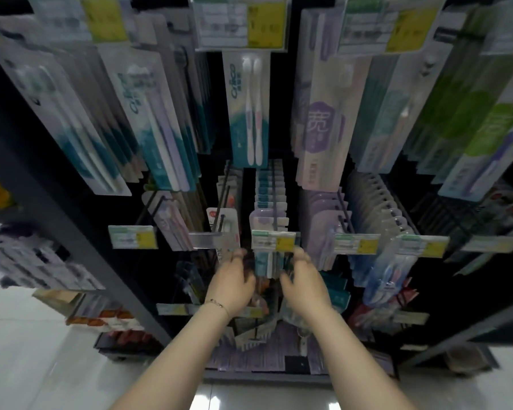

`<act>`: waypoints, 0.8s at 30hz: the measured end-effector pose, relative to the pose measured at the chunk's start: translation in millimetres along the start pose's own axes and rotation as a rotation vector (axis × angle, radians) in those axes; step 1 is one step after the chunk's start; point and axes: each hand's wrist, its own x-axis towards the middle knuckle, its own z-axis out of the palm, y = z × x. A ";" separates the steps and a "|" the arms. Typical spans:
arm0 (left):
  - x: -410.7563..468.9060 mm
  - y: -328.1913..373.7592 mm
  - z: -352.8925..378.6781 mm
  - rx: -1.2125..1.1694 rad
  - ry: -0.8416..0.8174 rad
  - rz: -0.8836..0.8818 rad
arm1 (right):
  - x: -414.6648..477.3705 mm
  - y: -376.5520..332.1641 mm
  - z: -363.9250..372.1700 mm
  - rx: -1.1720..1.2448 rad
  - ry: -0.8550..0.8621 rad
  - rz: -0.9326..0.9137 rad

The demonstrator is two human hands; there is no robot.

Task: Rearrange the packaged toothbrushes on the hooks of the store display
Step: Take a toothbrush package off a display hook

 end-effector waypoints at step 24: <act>37.9 21.2 6.6 -0.841 0.157 -0.142 | 43.7 -7.2 1.4 0.898 0.161 0.256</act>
